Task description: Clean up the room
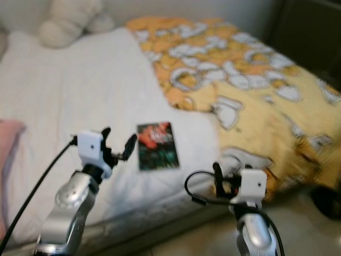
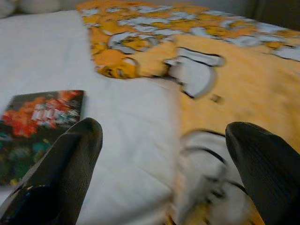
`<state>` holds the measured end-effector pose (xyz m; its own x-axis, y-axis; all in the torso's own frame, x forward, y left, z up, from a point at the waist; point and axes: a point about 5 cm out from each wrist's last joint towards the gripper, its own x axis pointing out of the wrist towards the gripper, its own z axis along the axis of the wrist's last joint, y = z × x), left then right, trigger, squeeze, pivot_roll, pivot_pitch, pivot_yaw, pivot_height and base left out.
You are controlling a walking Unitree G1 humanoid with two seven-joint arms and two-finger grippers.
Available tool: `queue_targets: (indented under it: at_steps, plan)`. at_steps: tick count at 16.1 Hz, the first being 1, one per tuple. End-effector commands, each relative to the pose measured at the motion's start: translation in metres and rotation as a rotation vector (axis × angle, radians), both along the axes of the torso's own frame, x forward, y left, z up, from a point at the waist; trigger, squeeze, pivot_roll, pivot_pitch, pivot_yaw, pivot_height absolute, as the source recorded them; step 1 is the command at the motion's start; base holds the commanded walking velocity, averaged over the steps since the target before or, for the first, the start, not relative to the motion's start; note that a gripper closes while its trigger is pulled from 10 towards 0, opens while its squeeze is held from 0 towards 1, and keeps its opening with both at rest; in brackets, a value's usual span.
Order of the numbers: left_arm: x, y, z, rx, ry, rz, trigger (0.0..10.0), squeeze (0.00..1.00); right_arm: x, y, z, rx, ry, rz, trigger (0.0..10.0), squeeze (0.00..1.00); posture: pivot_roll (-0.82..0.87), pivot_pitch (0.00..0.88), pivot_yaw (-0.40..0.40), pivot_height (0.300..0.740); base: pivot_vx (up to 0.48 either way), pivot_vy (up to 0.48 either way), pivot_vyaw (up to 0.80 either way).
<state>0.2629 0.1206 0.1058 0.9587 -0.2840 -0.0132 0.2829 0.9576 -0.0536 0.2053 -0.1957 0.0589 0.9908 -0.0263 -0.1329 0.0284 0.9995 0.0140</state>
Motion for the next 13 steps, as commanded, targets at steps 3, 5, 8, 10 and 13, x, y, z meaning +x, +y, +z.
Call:
queue_targets:
  at_steps: [3, 5, 8, 10, 13]
  plan:
    - [0.0, -0.006, -0.003, 0.001, 0.019, -0.001, 10.0, 0.0, 0.002, 0.005, 0.002, 0.008, -0.004, 0.035, 10.0, 0.0, 0.03, 0.0, -0.005, 0.74, 0.476, 0.0, 0.5]
    - [0.002, -0.011, -0.002, -0.005, 0.025, -0.011, 10.0, 0.0, -0.002, 0.007, 0.0, 0.004, 0.011, 0.051, 10.0, 0.09, 0.03, 0.0, -0.003, 0.74, 0.467, 0.0, 0.68]
    - [0.01, -0.021, -0.005, 0.003, 0.064, -0.01, 10.0, 0.0, -0.014, 0.005, -0.006, 0.014, 0.059, 0.034, 10.0, 0.0, 0.01, 0.0, -0.012, 0.74, 0.31, 0.0, 0.44]
    - [0.03, -0.045, -0.037, -0.031, 0.302, -0.128, 10.0, 0.0, -0.024, 0.002, -0.01, -0.006, 0.1, 0.052, 10.0, 0.0, -0.01, 0.0, -0.033, 0.74, 0.0, 0.0, 0.0]
    - [0.034, -0.074, -0.066, -0.054, 0.488, -0.269, 10.0, 0.0, -0.031, 0.001, -0.009, -0.021, 0.119, 0.07, 10.0, 0.0, -0.03, 0.0, -0.051, 0.74, 0.0, 0.0, 0.0]
